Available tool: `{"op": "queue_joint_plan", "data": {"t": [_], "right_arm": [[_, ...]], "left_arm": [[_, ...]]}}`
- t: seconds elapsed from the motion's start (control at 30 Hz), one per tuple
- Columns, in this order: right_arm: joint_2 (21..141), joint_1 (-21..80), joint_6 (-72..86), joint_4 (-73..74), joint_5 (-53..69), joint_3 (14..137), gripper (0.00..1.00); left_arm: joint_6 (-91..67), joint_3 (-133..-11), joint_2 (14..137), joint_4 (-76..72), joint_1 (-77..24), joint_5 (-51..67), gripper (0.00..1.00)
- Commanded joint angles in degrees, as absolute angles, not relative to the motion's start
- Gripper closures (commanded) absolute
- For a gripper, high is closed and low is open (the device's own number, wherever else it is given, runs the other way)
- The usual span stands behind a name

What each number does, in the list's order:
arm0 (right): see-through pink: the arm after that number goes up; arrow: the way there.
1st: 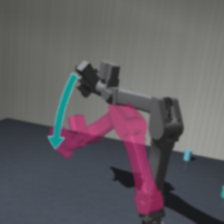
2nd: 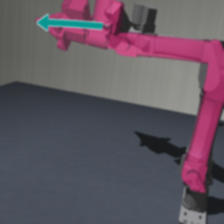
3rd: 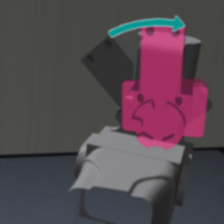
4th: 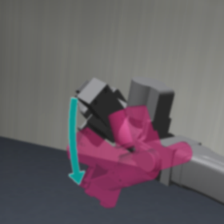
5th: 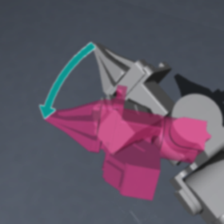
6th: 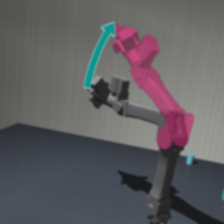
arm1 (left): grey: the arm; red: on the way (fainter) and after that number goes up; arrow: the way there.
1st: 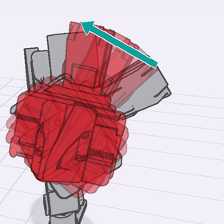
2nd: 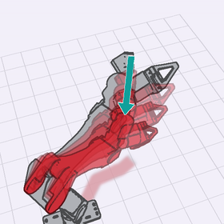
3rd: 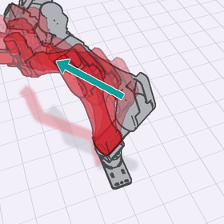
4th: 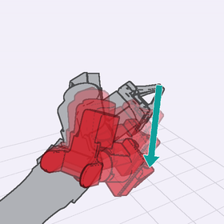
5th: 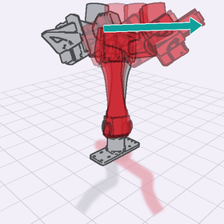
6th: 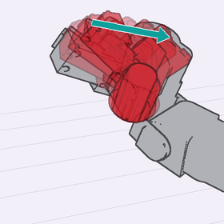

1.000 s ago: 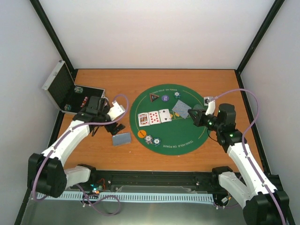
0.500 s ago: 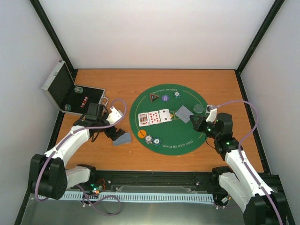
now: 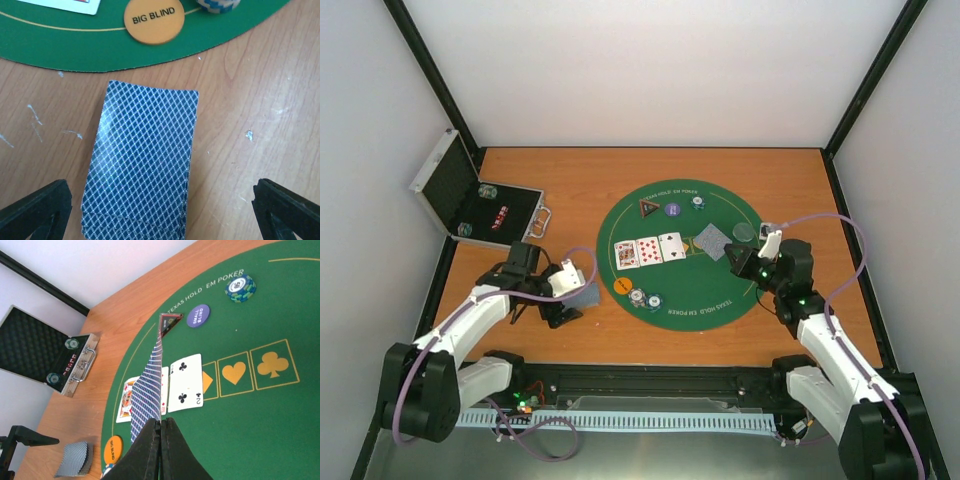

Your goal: Distribute texas hold em gaming equipment

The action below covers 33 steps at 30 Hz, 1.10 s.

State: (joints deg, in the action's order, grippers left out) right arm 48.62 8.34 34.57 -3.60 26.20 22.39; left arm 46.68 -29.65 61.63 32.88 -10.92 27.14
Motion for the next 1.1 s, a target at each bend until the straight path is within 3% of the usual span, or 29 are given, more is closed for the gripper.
{"op": "queue_joint_plan", "data": {"t": [0.0, 0.53, 1.07], "right_arm": [[50.85, 8.09, 32.86, -4.66, 26.18, 23.89, 0.97], [50.51, 8.09, 27.84, -1.93, 26.22, 24.81, 0.97], [47.77, 8.09, 26.20, -1.29, 27.94, 23.53, 0.97]], "left_arm": [[55.45, -31.12, 64.08, 34.18, -10.50, 27.86, 0.00], [60.98, -37.56, 78.05, 34.47, -10.48, 30.31, 0.00], [61.59, -35.93, 68.66, 35.54, -10.54, 28.89, 0.00]]}}
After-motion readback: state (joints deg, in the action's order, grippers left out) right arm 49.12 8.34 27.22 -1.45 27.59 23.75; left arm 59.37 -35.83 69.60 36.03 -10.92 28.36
